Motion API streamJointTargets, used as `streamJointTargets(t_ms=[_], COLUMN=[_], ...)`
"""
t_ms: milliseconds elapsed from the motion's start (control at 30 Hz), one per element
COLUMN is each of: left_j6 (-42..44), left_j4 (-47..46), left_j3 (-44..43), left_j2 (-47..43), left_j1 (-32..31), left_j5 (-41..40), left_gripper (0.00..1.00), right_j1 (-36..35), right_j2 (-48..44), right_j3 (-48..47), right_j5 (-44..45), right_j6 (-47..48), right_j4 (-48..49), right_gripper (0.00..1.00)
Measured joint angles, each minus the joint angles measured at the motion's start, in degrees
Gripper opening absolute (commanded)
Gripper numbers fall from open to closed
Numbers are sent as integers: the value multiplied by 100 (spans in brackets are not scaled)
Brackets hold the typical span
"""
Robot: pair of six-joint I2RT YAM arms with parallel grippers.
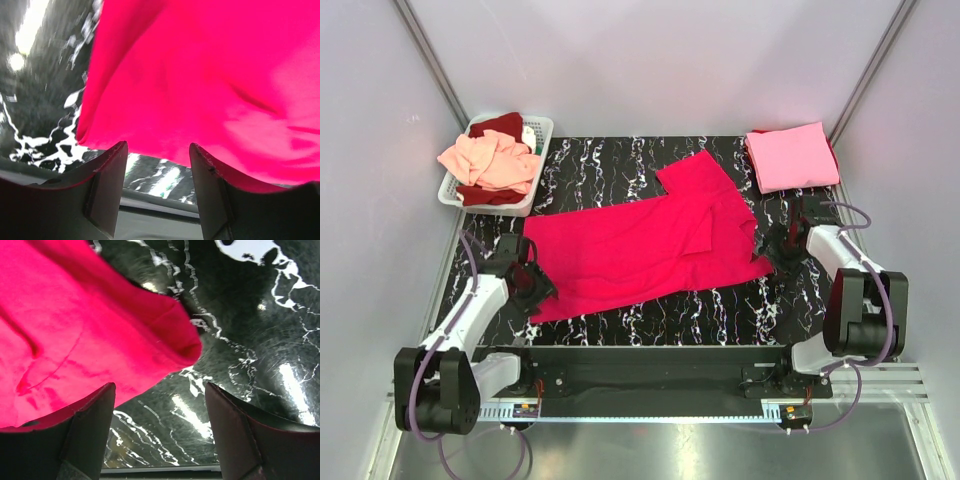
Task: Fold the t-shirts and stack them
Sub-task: Fold the tshirt
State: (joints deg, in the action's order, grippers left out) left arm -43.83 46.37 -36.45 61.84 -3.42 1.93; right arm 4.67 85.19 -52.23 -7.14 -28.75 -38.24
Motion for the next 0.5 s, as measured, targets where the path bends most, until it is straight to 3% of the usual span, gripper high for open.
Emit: streamJointTargets(t_ms=[167,267,400,500], left_j6=[-306,-452,-573,-619], left_j4=[-22,-142,-313,-498], left_j3=[398,407,457,592], left_j2=[-195,-380,-330,-151], left_j1=[-2,-2,-31,-44], left_j5=[-44,-111,-264,-369], left_gripper=[67,68,68,65], right_j1=[201,380,472,472], right_j2=[243,555,761,850], right_j3=[87,87,61,59], right_j5=[-37,-177,-363,-481], right_j6=[7,4,2,20], right_j4=[315,562,752,885], right_gripper=[76,71,59,43])
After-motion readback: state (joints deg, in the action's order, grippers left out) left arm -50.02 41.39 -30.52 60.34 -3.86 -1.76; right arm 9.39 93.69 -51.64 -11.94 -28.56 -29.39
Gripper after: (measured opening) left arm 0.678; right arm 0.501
